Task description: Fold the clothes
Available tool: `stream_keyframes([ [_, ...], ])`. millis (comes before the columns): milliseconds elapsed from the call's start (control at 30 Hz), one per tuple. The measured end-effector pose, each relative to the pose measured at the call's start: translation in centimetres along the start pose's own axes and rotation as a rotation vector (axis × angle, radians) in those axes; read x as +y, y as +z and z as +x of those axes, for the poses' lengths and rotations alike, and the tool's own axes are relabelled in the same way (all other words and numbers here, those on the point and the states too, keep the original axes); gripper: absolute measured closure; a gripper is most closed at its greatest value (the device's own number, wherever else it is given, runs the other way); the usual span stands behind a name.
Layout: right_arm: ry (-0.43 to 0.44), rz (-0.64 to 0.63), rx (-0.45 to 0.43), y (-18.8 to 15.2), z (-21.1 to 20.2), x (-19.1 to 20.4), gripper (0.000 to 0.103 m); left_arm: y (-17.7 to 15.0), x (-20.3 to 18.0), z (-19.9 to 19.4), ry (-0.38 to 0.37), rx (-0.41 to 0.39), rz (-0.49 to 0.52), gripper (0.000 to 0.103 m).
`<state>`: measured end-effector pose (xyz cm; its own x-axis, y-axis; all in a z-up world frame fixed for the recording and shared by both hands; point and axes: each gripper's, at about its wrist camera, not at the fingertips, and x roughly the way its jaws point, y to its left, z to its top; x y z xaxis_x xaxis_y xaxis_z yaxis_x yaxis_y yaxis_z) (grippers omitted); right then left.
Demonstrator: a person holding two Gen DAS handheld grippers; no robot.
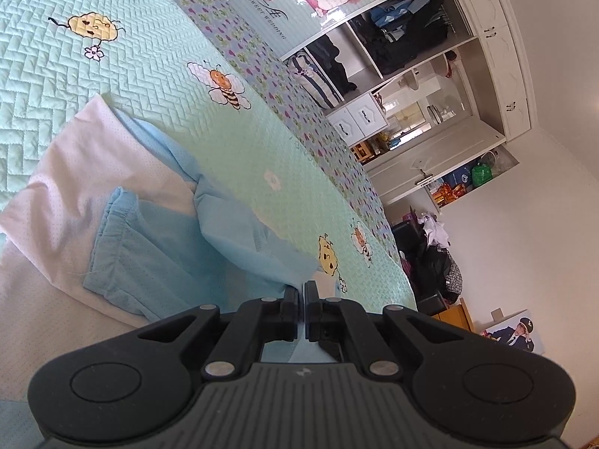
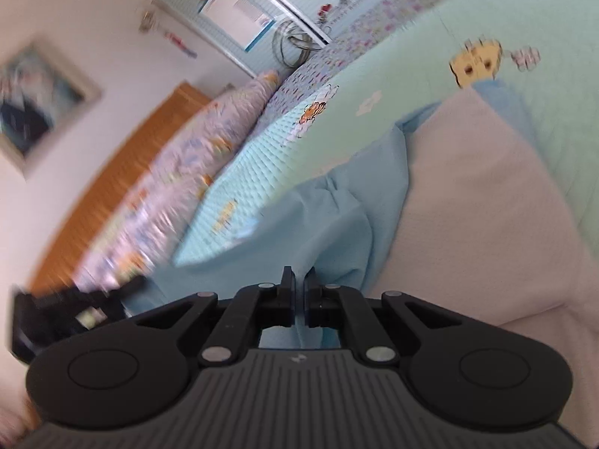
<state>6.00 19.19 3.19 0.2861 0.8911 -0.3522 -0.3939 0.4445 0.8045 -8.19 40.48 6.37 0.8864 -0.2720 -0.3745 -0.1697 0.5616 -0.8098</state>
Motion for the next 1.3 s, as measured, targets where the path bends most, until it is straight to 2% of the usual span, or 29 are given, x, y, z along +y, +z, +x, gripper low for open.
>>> stream_keyframes([
  [100,0.067,0.118,-0.014,0.8,0.0,-0.7,0.098,0.4,-0.2,0.3,-0.008,0.007,0.007,0.099],
  [300,0.114,0.149,-0.017,2.8,-0.1,0.7,0.099,1.6,-1.1,1.3,-0.017,0.018,0.044,0.099],
  [467,0.11,0.066,-0.104,8.9,-0.4,4.5,0.099,4.1,-3.2,2.6,-0.023,-0.011,0.122,0.099],
  [600,0.057,-0.024,-0.153,14.3,0.0,7.7,0.099,6.4,-4.8,3.5,-0.05,-0.071,0.188,0.093],
  [733,0.026,-0.081,-0.157,16.5,0.6,8.9,0.099,6.5,-4.5,4.2,-0.08,-0.098,0.248,0.086],
  [800,0.047,-0.103,-0.148,16.2,0.8,8.9,0.099,5.5,-3.5,4.6,-0.075,-0.078,0.266,0.086],
  [900,0.074,-0.099,-0.127,14.5,0.5,7.4,0.099,3.0,-0.6,5.0,-0.037,-0.017,0.231,0.085],
  [1033,0.116,-0.071,-0.059,10.1,-0.5,5.0,0.099,-0.5,3.1,4.0,-0.005,0.056,0.146,0.073],
  [1167,0.13,-0.05,-0.004,5.1,-2.0,3.0,0.099,-2.2,4.3,1.5,0.002,0.06,0.127,0.068],
  [1233,0.14,-0.017,-0.004,3.6,-2.4,2.1,0.099,-2.6,4.3,0.3,0.007,0.05,0.114,0.065],
  [1300,0.149,0.014,-0.01,2.4,-2.7,1.4,0.099,-3.1,4.2,-0.6,0.007,0.044,0.099,0.058],
])
